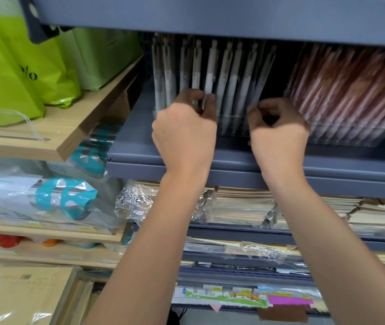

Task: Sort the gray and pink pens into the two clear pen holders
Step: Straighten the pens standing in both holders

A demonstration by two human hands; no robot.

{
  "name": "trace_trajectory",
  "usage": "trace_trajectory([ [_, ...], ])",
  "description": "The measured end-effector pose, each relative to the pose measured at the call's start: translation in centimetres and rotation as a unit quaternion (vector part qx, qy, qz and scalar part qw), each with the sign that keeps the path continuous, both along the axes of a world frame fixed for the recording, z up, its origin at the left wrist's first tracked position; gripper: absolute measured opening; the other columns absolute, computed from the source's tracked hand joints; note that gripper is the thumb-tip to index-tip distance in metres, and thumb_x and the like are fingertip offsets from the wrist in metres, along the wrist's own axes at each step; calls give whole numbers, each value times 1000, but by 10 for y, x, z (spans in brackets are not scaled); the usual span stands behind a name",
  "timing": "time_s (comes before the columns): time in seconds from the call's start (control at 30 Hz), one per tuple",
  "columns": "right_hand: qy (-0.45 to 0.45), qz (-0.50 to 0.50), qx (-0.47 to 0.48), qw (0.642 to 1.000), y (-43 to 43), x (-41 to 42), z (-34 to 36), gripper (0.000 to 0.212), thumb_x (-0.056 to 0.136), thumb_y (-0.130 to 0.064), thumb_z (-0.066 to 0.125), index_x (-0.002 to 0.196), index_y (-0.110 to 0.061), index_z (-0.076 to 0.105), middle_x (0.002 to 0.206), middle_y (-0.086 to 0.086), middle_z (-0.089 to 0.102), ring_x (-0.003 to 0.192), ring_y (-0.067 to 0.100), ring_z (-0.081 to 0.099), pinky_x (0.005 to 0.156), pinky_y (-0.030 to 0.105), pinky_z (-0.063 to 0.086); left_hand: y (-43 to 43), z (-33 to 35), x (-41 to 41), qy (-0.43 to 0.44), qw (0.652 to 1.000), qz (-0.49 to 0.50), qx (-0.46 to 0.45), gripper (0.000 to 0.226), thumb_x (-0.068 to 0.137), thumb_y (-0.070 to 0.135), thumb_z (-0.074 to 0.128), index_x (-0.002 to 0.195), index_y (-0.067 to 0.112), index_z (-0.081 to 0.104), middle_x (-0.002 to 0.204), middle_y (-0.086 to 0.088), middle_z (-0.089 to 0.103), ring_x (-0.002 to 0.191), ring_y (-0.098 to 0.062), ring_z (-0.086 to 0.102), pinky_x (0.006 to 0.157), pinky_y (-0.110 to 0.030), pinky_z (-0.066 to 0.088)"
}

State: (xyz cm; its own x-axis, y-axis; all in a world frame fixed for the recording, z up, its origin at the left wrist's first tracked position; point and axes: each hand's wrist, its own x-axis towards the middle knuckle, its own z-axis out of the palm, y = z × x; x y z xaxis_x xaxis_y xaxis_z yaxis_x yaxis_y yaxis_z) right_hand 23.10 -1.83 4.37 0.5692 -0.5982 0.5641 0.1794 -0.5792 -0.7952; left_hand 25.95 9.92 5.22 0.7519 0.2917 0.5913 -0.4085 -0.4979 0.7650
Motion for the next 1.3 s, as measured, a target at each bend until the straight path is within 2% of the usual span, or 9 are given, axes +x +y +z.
trace_trajectory([
  [0.13, -5, -1, -6, 1000, -1, 0, -1, 6, 87, -23, 62, 90, -18, 64, 83, 4, 69, 74, 24, 65, 68, 43, 55, -1, 0, 2, 13, 1000, 9, 6, 21, 87, 44, 65, 93, 27, 76, 78, -6, 75, 75, -33, 69, 68, -41, 57],
  [0.3, -4, 3, -6, 1000, -2, 1, -2, 12, 88, -24, 62, 91, -13, 66, 83, 6, 69, 74, 26, 65, 67, 44, 56, 0, 1, 2, -2, 999, -5, 35, 19, 90, 34, 61, 91, 22, 76, 72, -7, 73, 71, -34, 66, 64, -38, 53],
  [0.47, -8, 0, -8, 1000, -3, 2, -1, 13, 87, -23, 61, 92, -12, 67, 84, 5, 69, 74, 25, 65, 68, 44, 55, 0, 0, 2, 28, 997, -16, 70, 27, 93, 36, 52, 95, 22, 75, 70, -6, 72, 73, -33, 64, 67, -39, 52],
  [0.73, -12, 13, -2, 1000, -4, 3, -3, 8, 86, -25, 61, 89, -18, 64, 83, 4, 68, 72, 26, 65, 66, 43, 56, 1, -2, 0, 9, 999, -30, 33, 25, 93, 38, 55, 101, 26, 75, 68, -4, 72, 74, -31, 67, 73, -38, 54],
  [0.83, -8, 19, 10, 1000, -4, 3, -3, 4, 86, -23, 61, 87, -20, 63, 82, 2, 68, 72, 25, 65, 66, 43, 56, 1, -1, -4, -32, 999, -20, -9, 21, 90, 36, 61, 101, 23, 73, 53, 4, 60, 66, -28, 64, 68, -34, 49],
  [0.93, -7, 22, 12, 1000, -5, 2, -3, 4, 86, -21, 60, 87, -19, 64, 82, 2, 68, 73, 24, 65, 67, 42, 57, -2, 0, -6, -64, 997, -27, -15, 17, 88, 35, 66, 93, 20, 73, 49, 8, 51, 63, -26, 64, 65, -35, 48],
  [1.1, -1, 26, 11, 1000, -6, 3, -2, 10, 86, -21, 60, 91, -14, 66, 84, 4, 69, 73, 27, 66, 68, 43, 56, -7, 1, -3, -49, 998, -38, 20, 17, 87, 37, 68, 91, 22, 75, 57, -1, 66, 66, -29, 66, 64, -37, 53],
  [1.3, 0, 26, 15, 1000, -7, 3, -2, 15, 87, -22, 60, 94, -10, 67, 85, 5, 69, 76, 28, 66, 70, 44, 56, -7, 1, 2, -39, 997, -47, 38, 18, 89, 35, 67, 93, 20, 75, 66, -3, 71, 70, -31, 68, 64, -40, 53],
])
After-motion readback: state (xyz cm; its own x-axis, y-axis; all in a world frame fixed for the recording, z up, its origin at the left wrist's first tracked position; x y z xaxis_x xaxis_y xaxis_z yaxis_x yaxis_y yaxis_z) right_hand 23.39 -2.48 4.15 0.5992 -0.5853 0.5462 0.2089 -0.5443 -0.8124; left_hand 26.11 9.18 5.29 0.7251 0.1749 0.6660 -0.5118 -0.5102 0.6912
